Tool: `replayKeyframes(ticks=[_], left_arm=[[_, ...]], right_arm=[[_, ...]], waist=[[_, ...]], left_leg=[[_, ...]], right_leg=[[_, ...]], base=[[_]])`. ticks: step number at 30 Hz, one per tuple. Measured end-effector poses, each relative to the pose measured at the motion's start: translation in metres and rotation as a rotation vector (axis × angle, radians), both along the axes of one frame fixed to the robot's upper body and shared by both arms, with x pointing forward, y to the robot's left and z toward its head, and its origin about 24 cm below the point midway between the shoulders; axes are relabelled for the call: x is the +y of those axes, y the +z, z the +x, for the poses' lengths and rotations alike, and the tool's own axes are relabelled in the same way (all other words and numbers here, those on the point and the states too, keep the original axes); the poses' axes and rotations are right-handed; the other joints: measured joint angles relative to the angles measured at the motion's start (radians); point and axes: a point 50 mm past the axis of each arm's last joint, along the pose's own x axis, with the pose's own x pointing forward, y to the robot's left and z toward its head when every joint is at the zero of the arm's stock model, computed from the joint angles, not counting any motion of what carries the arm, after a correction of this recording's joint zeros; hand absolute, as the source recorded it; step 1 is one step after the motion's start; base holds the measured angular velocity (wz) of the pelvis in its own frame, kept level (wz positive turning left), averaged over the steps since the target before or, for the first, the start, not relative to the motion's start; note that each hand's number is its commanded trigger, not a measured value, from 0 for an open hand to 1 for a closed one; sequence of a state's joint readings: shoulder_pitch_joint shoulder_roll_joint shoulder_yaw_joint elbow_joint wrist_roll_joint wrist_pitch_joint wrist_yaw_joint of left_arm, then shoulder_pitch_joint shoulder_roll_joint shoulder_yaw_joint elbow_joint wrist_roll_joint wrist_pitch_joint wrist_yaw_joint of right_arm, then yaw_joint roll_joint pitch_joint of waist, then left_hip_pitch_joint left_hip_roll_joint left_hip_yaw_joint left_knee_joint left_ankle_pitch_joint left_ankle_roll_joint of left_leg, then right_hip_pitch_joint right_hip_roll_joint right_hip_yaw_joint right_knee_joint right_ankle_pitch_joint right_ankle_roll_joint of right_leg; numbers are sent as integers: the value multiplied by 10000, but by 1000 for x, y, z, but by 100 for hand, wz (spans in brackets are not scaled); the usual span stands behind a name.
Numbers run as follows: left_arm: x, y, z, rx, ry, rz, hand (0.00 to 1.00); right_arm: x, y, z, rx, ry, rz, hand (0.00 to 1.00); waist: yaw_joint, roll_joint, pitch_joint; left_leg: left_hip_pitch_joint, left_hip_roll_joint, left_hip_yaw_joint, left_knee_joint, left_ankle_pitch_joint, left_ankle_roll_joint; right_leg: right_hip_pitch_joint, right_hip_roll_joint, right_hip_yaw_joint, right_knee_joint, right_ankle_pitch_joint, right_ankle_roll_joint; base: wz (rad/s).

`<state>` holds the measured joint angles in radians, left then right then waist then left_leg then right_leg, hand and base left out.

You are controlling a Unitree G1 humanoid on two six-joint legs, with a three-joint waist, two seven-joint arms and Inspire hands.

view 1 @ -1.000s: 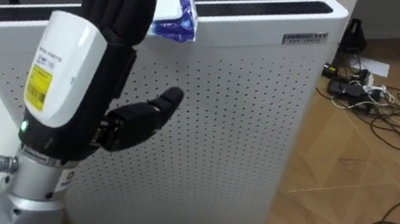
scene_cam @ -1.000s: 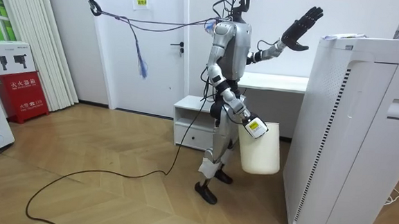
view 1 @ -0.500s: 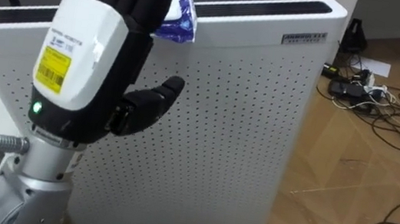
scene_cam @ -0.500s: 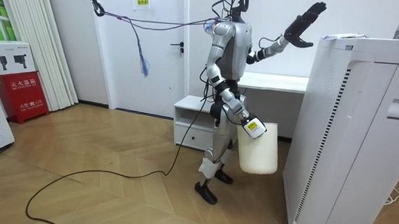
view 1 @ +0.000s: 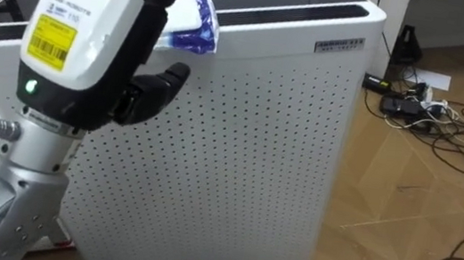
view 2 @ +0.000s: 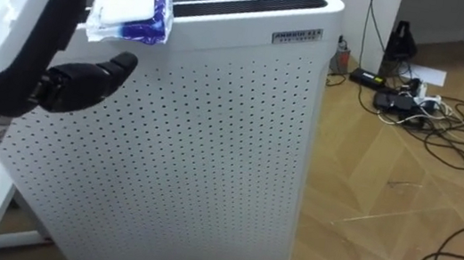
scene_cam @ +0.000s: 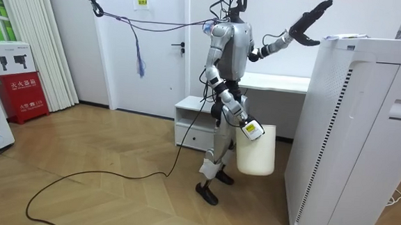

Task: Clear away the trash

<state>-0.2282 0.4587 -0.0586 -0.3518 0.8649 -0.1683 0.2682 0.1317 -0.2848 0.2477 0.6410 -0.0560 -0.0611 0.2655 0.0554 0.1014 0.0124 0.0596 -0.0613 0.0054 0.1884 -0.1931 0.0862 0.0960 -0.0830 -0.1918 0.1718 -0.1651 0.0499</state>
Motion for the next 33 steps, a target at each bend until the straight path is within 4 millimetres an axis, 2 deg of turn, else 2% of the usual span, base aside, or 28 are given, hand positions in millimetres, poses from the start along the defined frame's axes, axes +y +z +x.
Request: replayKeyframes(ticks=[5,10,17,21,23,25,33], left_arm=[[6,-9,9,872,452,78,0],[18,-22,28,2006,1274,37,0],[22,-27,32,2705,1602,90,0],[29,-37,37,3446,2018,89,0],[30,-38,38,3507,2042,33,59],[31,-39,39,3678,2084,-81,100],[37,-35,40,3835,2155,-538,100]], right_arm=[[0,2,2,-26,34,-73,100],[-4,7,8,-269,222,-327,100],[-8,7,8,-229,198,-464,100],[-9,5,6,9,115,-537,100],[-10,5,6,101,95,-601,100],[-12,4,5,216,126,-771,100],[-14,3,3,411,295,-1260,100]], waist=[[-54,51,-5],[-28,74,-7],[-72,78,-7],[-165,110,-16],[-202,124,-16],[-199,142,-23],[-192,235,-86]], left_leg=[[14,-6,48,10,2,2],[41,0,183,8,2,2],[25,15,195,11,1,3],[-10,34,229,14,1,2],[-5,38,239,15,1,2],[-40,35,283,11,1,2],[-101,62,373,98,4,2]], right_leg=[[-5,-10,-3,-34,-1,1],[-12,-9,139,-42,-1,1],[-37,3,173,-13,-1,1],[-118,22,256,57,-1,0],[-169,20,278,162,-1,0],[-191,19,286,173,-1,1],[-285,32,396,306,-2,-2]], base=[[1],[-4],[-1],[-3],[-2],[-6],[-1]])
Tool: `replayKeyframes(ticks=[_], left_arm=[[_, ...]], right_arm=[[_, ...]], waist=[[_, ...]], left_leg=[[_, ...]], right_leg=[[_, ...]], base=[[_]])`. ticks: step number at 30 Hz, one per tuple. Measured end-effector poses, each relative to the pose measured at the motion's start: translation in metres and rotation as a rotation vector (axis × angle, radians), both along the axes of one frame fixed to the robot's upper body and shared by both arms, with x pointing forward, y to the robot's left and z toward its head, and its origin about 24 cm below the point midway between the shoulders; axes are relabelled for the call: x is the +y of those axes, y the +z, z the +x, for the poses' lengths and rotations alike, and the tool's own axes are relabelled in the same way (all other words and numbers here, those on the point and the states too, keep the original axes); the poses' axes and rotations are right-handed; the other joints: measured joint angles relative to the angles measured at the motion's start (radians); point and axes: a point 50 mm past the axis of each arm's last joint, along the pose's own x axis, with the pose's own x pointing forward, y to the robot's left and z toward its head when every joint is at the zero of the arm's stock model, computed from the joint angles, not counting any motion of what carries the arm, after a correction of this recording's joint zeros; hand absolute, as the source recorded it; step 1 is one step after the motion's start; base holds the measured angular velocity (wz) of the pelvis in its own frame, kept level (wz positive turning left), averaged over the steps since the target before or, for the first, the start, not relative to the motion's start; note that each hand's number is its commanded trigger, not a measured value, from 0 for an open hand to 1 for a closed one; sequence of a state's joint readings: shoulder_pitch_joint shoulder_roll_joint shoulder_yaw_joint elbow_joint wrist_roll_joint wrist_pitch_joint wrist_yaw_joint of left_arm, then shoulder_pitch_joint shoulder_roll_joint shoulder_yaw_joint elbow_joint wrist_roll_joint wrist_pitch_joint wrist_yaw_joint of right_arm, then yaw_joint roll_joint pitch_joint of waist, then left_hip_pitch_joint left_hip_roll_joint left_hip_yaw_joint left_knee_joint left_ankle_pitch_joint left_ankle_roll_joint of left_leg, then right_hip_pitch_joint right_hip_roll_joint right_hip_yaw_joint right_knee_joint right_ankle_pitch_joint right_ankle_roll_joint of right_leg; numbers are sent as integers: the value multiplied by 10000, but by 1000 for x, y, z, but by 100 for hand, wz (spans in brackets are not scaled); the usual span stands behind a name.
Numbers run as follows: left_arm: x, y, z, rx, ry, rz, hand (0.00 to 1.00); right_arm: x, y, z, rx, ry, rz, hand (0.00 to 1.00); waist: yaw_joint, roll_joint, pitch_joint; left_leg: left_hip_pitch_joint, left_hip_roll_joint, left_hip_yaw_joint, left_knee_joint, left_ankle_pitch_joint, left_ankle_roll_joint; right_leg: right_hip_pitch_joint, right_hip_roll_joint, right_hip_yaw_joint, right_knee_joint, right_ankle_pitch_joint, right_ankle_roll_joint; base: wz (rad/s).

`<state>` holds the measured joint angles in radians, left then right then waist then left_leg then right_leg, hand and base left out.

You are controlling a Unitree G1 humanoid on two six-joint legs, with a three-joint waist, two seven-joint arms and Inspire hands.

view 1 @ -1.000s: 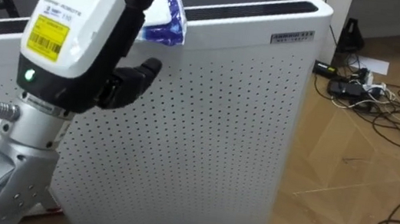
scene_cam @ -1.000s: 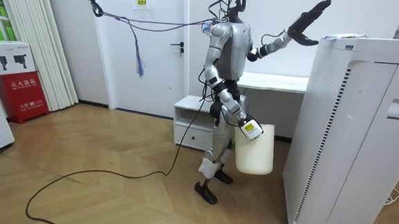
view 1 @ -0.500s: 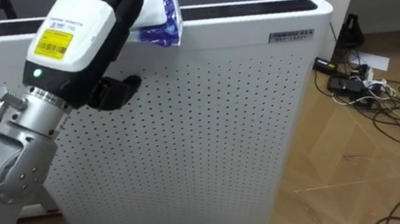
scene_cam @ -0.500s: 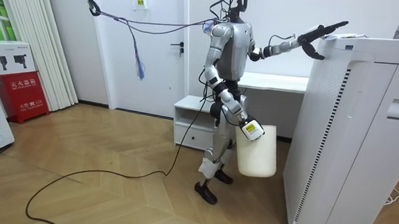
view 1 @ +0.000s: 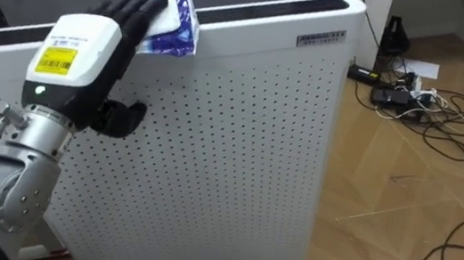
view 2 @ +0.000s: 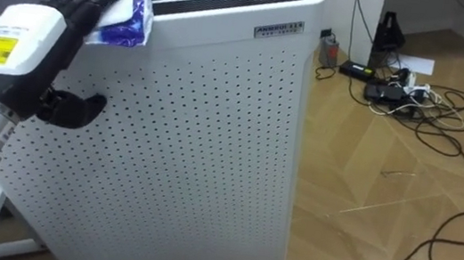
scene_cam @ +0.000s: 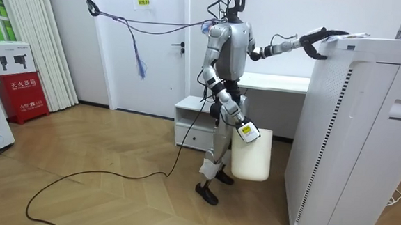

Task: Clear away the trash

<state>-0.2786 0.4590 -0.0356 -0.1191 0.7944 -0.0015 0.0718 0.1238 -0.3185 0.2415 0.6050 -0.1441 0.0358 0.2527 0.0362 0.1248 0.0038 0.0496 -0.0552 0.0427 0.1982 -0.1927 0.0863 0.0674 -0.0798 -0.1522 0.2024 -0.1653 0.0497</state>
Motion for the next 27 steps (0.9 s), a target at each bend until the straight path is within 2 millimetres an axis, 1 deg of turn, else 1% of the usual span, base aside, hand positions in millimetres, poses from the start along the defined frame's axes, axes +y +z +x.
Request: replayKeyframes(ticks=[2,4,8,11,16,18,21,23,27], left_arm=[[1,3,3,42,4,-303,100],[4,5,6,192,90,-512,100],[8,9,6,115,223,-517,100],[9,14,7,-32,224,-542,100],[12,20,8,-247,269,-669,100],[13,26,9,-438,326,-708,100],[13,27,8,-521,296,-782,100],[14,27,8,-499,175,-1123,100],[23,29,5,-431,-261,-2891,100]], right_arm=[[0,0,0,0,21,-20,100],[0,1,1,-31,25,-30,100],[1,2,3,-103,42,-20,100],[2,4,5,-222,98,22,100],[3,5,6,-245,235,20,100],[4,5,6,-235,266,31,100],[3,5,6,-219,271,31,100],[3,5,6,-219,272,26,100],[3,6,6,-253,250,54,100]], waist=[[12,19,-13],[-27,24,-7],[-57,127,-1],[-40,124,9],[-45,53,62],[-50,32,78],[-38,20,93],[-18,35,83],[-61,94,43]], left_leg=[[39,8,20,-11,0,0],[40,8,52,-32,-1,0],[76,14,83,-29,5,-6],[98,19,113,-33,18,-18],[117,27,140,-38,20,-22],[120,29,154,-58,20,-22],[144,36,215,-87,20,-22],[149,40,218,-67,20,-23],[79,42,83,-75,20,-25]], right_leg=[[12,3,0,24,0,0],[20,2,20,36,1,-2],[16,2,51,92,1,-4],[1,4,72,157,-19,-30],[-7,15,119,167,-34,-39],[-18,16,125,163,-38,-39],[-19,22,136,137,-41,-43],[6,27,117,88,-38,-45],[-14,35,50,28,-37,-47]], base=[[-7],[-5],[-1],[0],[-1],[-2],[-3],[0],[5]])
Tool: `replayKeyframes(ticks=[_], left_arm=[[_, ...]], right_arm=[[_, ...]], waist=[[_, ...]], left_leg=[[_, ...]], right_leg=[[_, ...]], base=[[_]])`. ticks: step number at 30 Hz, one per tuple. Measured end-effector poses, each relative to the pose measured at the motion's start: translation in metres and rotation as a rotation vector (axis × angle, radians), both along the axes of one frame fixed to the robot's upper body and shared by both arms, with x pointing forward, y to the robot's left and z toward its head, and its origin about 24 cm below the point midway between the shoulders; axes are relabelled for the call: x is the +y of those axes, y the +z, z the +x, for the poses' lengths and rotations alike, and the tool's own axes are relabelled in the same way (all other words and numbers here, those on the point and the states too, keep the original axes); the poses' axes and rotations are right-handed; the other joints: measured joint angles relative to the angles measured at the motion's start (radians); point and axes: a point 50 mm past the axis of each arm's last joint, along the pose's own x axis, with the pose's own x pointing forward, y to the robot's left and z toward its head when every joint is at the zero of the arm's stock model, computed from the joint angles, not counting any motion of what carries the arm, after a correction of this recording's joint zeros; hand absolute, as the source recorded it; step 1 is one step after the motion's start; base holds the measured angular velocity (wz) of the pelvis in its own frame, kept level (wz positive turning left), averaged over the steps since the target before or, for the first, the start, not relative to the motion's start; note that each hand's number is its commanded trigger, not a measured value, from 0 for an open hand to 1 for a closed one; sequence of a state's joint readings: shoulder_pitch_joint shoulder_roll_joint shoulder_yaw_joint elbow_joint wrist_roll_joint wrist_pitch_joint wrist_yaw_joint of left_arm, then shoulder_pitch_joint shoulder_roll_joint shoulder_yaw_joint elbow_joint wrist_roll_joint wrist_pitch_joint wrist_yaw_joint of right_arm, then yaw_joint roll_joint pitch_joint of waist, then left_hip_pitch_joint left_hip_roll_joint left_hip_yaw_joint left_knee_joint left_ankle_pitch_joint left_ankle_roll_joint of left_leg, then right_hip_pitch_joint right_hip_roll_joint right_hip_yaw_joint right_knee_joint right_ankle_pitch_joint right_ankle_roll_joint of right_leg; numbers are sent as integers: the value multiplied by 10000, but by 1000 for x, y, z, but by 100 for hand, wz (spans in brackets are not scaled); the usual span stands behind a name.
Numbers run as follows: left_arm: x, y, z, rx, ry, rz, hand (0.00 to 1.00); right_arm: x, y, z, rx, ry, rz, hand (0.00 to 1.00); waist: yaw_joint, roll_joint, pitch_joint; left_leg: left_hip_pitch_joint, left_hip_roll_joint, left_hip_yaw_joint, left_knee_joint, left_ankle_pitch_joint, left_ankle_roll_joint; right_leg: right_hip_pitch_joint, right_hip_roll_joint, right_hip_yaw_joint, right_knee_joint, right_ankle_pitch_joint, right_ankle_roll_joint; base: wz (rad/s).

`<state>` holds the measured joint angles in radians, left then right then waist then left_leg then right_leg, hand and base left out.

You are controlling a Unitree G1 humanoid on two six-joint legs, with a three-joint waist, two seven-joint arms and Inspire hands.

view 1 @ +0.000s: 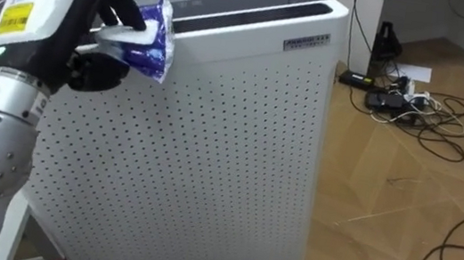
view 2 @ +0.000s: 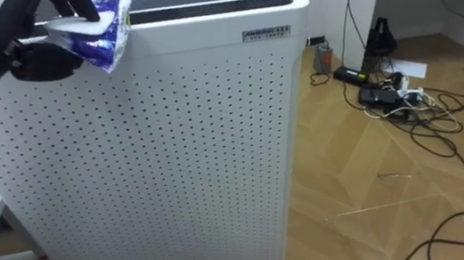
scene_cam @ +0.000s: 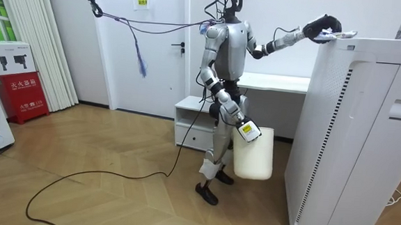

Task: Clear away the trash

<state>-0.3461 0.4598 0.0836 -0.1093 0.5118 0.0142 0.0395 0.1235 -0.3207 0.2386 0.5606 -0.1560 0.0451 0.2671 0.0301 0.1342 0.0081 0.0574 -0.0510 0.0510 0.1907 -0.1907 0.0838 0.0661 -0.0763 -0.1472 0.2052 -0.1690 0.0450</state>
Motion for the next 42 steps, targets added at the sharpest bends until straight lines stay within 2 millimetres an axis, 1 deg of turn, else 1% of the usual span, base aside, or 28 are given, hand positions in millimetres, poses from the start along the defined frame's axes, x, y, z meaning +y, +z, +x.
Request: replayKeyframes(ticks=[1,2,3,4,5,6,7,8,11,13,16,19,23,25,30,32,33,34,35,37,38,39,40,41,42], left_arm=[[0,1,-1,-37,-165,-332,100],[-2,3,-2,-99,-280,-451,100],[-8,8,-5,-333,-617,-546,100],[-17,14,-10,-569,-1227,-699,100],[-23,16,-12,-655,-1626,-840,100],[-31,20,-19,-805,-2306,-1069,100],[-39,22,-24,-909,-2858,-1154,100],[-44,22,-26,-917,-3161,-1135,100],[-74,26,-40,-844,-5071,-809,100],[-84,28,-47,-792,-5914,-725,100],[-94,33,-57,-976,-6793,-344,100],[-98,37,-63,-1117,-7269,-45,100],[-102,36,-66,-967,-7750,-55,100],[-104,37,-67,-885,-8170,-349,100],[-108,36,-69,-638,-8735,-484,100],[-111,33,-70,-493,-8885,-428,100],[-113,28,-72,-340,-9016,-449,100],[-116,23,-72,-136,-9209,-468,100],[-118,19,-71,27,-9306,-481,100],[-120,-2,-69,939,-9348,-743,100],[-120,-7,-68,1194,-9296,-827,100],[-119,-20,-64,1770,-9163,-981,100],[-119,-32,-58,2376,-9011,-1124,100],[-118,-39,-56,2677,-8905,-1193,100],[-116,-52,-49,3270,-8669,-1338,100]], right_arm=[[1,1,1,-26,24,52,100],[1,1,1,-48,42,70,100],[2,2,3,-116,65,109,100],[3,3,4,-166,54,157,100],[4,3,5,-192,41,187,100],[5,4,7,-275,68,215,100],[6,4,9,-315,99,229,100],[6,4,10,-303,100,237,100],[7,2,9,-292,143,283,100],[9,1,8,-293,168,344,100],[12,1,9,-343,280,432,100],[13,1,8,-342,296,452,100],[12,1,8,-339,312,429,100],[13,1,8,-343,318,424,100],[13,1,7,-320,348,414,100],[15,0,7,-280,466,414,100],[17,-1,6,-249,569,389,100],[18,-2,6,-220,533,447,100],[18,-3,5,-180,491,488,100],[22,-3,7,-241,553,455,100],[23,-3,9,-282,542,464,100],[26,-3,12,-339,592,448,100],[28,-4,16,-357,690,398,100],[29,-5,18,-360,739,350,100],[33,-4,21,-433,797,337,100]], waist=[[-14,-13,10],[-19,37,-26],[-36,9,-8],[-31,-54,36],[-4,-77,49],[48,-97,40],[18,-110,50],[4,-116,46],[30,-139,48],[26,-161,45],[15,-189,39],[-14,-225,25],[17,-273,-6],[48,-284,-18],[57,-305,-21],[76,-358,-25],[77,-399,-72],[56,-395,-89],[79,-418,-73],[84,-419,-74],[80,-424,-66],[80,-431,-58],[69,-456,-39],[72,-483,-21],[95,-517,4]], left_leg=[[-24,1,-33,3,0,0],[-37,1,-66,6,0,0],[-98,-5,-153,28,0,0],[-185,-19,-243,77,0,0],[-205,-21,-261,80,0,0],[-283,-25,-280,92,1,0],[-338,-40,-300,124,1,1],[-347,-48,-301,139,1,2],[-363,-70,-315,126,3,3],[-362,-71,-325,119,3,3],[-358,-64,-318,119,3,3],[-354,-43,-296,126,3,3],[-332,-26,-293,164,3,3],[-358,-26,-279,251,3,3],[-523,-27,-298,421,-2,-2],[-537,-28,-292,452,-2,-2],[-605,-28,-287,474,-1,-1],[-654,-28,-291,508,1,-1],[-670,-27,-297,511,5,-2],[-840,-19,-316,491,6,-4],[-900,-19,-317,495,17,-18],[-1107,-7,-330,567,35,-28],[-1291,10,-369,671,48,-42],[-1366,14,-383,698,64,-51],[-1588,23,-430,826,92,-61]], right_leg=[[-7,-3,-43,0,-1,-1],[-5,-3,-64,-3,-1,-1],[-2,-10,-118,-19,-1,-1],[-17,-21,-209,-27,-1,-1],[-43,-23,-200,-27,-1,-1],[-145,-32,-224,-22,0,-1],[-159,-53,-285,-31,0,-1],[-152,-68,-334,-26,0,-1],[-139,-109,-464,-32,-1,1],[-140,-111,-464,-38,-1,1],[-142,-112,-468,-41,-1,1],[-139,-127,-478,-37,-1,0],[-106,-113,-490,-30,0,0],[-102,-112,-525,-2,0,-1],[-172,-92,-565,48,4,-9],[-183,-93,-562,69,3,-11],[-294,-97,-547,149,0,-14],[-336,-99,-549,174,0,-17],[-339,-99,-551,182,0,-17],[-472,-96,-570,254,0,-17],[-542,-97,-571,281,1,-19],[-753,-101,-602,365,7,-31],[-899,-98,-712,366,38,-80],[-971,-96,-735,375,45,-92],[-1186,-88,-754,447,59,-115]], base=[[9],[15],[26],[28],[20],[10],[9],[14],[9],[0],[0],[0],[-1],[0],[2],[0],[0],[0],[0],[0],[0],[5],[8],[8],[12]])
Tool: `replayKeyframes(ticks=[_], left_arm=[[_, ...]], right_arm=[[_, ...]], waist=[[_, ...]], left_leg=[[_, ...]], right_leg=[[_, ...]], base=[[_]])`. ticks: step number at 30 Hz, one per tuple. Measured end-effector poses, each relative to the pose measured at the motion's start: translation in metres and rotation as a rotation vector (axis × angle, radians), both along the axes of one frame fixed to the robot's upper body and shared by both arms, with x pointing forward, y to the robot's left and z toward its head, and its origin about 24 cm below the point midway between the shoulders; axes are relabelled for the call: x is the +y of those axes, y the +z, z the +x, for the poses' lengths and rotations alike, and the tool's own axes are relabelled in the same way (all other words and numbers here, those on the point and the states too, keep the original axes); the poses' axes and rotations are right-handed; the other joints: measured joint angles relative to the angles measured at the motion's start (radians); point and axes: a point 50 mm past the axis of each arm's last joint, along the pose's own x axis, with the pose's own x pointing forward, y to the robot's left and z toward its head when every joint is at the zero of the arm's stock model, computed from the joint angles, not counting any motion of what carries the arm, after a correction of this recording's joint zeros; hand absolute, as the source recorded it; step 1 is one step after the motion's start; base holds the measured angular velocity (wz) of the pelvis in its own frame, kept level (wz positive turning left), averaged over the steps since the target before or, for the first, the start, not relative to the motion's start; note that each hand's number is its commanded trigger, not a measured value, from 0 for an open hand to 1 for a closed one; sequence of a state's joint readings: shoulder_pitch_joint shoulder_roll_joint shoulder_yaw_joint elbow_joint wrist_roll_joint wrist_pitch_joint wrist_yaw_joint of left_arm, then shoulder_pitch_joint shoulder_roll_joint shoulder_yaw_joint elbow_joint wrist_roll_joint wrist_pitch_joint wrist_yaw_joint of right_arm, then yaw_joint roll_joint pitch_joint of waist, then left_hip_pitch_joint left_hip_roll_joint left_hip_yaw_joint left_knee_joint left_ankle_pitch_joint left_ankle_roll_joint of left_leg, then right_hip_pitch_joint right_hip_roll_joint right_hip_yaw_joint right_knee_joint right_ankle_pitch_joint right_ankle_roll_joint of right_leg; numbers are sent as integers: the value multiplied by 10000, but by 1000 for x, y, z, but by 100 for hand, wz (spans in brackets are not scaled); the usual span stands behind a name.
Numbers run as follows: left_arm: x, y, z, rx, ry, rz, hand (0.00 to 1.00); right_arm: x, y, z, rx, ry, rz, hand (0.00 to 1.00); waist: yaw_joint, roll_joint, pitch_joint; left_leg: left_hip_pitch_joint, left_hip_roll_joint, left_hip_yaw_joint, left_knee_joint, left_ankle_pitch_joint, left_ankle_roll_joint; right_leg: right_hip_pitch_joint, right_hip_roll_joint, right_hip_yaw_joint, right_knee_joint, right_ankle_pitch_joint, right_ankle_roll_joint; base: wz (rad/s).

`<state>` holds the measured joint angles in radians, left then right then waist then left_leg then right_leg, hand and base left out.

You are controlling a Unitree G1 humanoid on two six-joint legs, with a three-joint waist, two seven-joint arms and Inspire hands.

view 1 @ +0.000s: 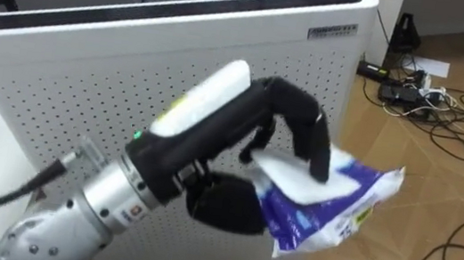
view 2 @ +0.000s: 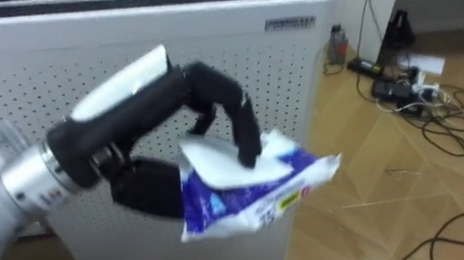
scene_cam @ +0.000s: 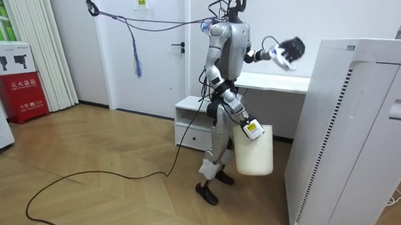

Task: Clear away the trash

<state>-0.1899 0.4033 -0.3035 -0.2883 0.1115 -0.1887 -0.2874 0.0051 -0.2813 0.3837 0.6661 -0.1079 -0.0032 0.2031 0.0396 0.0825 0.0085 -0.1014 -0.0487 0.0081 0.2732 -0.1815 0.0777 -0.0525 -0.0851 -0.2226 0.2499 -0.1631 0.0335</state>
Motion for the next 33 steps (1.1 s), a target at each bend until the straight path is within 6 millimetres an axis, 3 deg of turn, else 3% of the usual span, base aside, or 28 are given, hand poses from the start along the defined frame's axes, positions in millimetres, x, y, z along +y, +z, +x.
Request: replayKeyframes(ticks=[2,4,9,16,21,33], left_arm=[[5,-18,9,804,391,223,100],[9,-38,15,1577,697,543,100],[18,-72,23,2465,1740,1260,100],[18,-117,16,4081,2245,1541,100],[16,-128,14,4397,2372,1674,100],[19,-143,12,4611,2588,2652,100]], right_arm=[[4,4,10,-295,54,-13,100],[5,5,24,-392,-226,183,100],[9,12,45,-779,-460,294,100],[28,24,69,-1610,-144,543,100],[33,28,72,-2028,-210,658,100],[38,29,73,-2199,-207,769,100]], waist=[[-28,-5,47],[-72,-146,165],[137,-200,210],[319,-310,283],[395,-368,317],[390,-432,301]], left_leg=[[-473,8,-118,214,27,-26],[-965,24,-197,399,57,-53],[-1592,1,-239,373,191,-43],[-2255,9,-412,350,282,-112],[-2399,7,-397,297,283,-112],[-2564,12,-362,331,285,-116]], right_leg=[[-387,1,-90,134,13,-33],[-744,3,-281,148,62,-115],[-1433,-34,-293,252,112,-147],[-2158,-11,-293,470,85,-214],[-2420,-40,-258,621,71,-209],[-2572,-43,-261,625,71,-208]], base=[[16],[17],[1],[6],[0],[0]])
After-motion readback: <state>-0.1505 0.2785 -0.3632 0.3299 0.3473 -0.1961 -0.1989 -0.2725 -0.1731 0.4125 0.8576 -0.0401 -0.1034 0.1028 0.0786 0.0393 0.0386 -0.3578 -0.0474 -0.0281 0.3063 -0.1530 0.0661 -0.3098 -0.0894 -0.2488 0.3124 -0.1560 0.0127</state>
